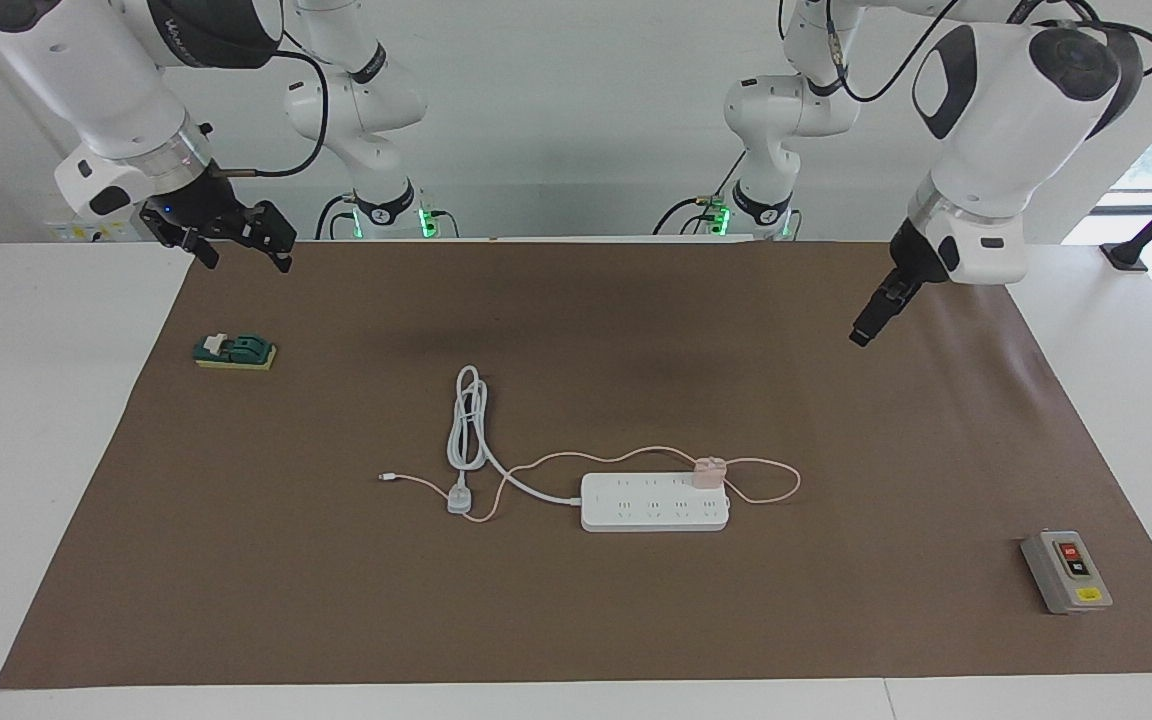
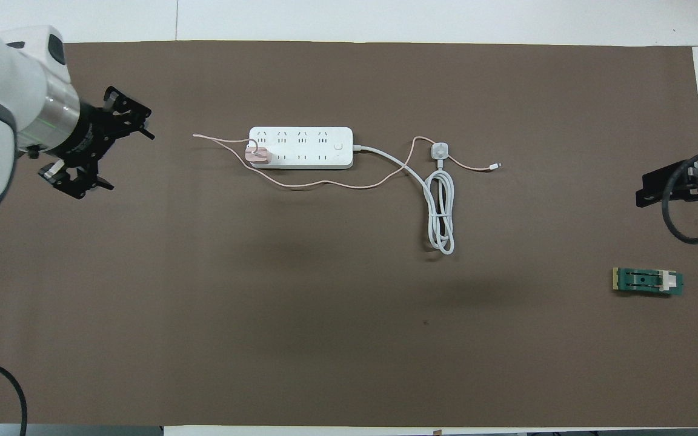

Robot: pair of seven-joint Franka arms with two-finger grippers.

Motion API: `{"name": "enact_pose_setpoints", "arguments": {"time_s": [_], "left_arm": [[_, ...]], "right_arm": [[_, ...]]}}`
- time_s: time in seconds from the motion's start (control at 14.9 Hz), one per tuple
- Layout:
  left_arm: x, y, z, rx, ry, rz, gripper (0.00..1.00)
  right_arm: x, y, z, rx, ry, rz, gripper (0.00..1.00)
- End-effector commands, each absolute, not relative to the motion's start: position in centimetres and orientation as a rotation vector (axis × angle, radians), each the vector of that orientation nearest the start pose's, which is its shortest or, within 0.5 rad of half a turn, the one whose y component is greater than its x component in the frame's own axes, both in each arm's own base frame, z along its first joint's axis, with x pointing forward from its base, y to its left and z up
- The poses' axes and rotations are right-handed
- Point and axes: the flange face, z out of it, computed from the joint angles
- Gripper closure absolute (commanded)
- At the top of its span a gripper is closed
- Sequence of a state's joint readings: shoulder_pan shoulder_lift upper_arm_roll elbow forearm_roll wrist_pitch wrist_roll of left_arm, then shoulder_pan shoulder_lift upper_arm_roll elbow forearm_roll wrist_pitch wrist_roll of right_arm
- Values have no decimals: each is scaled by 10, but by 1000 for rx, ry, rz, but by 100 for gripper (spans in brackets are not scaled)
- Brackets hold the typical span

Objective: Unplug charger and place it aside
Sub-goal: 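Reach the left gripper to the pink charger while the right gripper approaches, then grasp the pink charger with the left gripper while the right gripper reaches the strip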

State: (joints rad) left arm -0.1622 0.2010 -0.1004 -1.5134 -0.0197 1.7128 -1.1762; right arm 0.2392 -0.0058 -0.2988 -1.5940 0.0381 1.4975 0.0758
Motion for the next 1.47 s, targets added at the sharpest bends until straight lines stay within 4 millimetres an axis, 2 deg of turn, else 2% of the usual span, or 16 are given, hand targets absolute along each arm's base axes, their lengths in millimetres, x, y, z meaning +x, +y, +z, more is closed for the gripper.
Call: {"name": "enact_pose_setpoints", "arguments": {"time_s": [0.0, 0.13, 0.2, 0.27, 0.33, 0.4, 0.47, 0.54, 0.74, 0.8, 0.94, 1.0, 1.14, 1.27, 1.34, 1.41], "left_arm": [[627, -193, 511, -2710, -1722, -30, 0], [642, -201, 479, -2598, -1910, -29, 0], [643, -212, 462, -2543, -1961, -1, 0], [647, -217, 446, -2452, -2051, 18, 0], [652, -219, 434, -2416, -2104, 16, 0], [653, -230, 418, -2399, -2115, 18, 0], [649, -244, 411, -2400, -2095, 8, 0], [649, -250, 397, -2372, -2096, 7, 0], [654, -269, 381, -2324, -2170, 3, 0], [655, -279, 377, -2326, -2170, 2, 0], [656, -288, 369, -2321, -2168, 10, 0], [656, -290, 366, -2323, -2164, 13, 0], [657, -290, 361, -2323, -2160, 14, 0], [658, -293, 357, -2346, -2166, -8, 0], [659, -293, 355, -2359, -2165, -32, 0], [656, -292, 351, -2356, -2150, -45, 0]], "right_arm": [[542, -25, 608, -3066, 294, 96, 0], [545, -4, 607, -3036, 562, 87, 0], [547, 2, 604, -3004, 718, 97, 0], [552, 19, 597, -2961, 885, 109, 0], [560, 32, 586, -2879, 1048, 149, 0], [567, 42, 574, -2798, 1170, 202, 0], [575, 47, 562, -2747, 1259, 246, 0], [582, 53, 551, -2696, 1329, 261, 0], [602, 90, 520, -2551, 1457, 316, 0], [607, 112, 507, -2523, 1487, 316, 0], [618, 142, 484, -2409, 1623, 332, 0], [622, 152, 478, -2348, 1656, 329, 0], [629, 158, 465, -2313, 1685, 350, 0], [643, 165, 440, -2270, 1745, 402, 0], [649, 172, 437, -2284, 1740, 401, 0], [654, 188, 430, -2303, 1744, 415, 0]]}}
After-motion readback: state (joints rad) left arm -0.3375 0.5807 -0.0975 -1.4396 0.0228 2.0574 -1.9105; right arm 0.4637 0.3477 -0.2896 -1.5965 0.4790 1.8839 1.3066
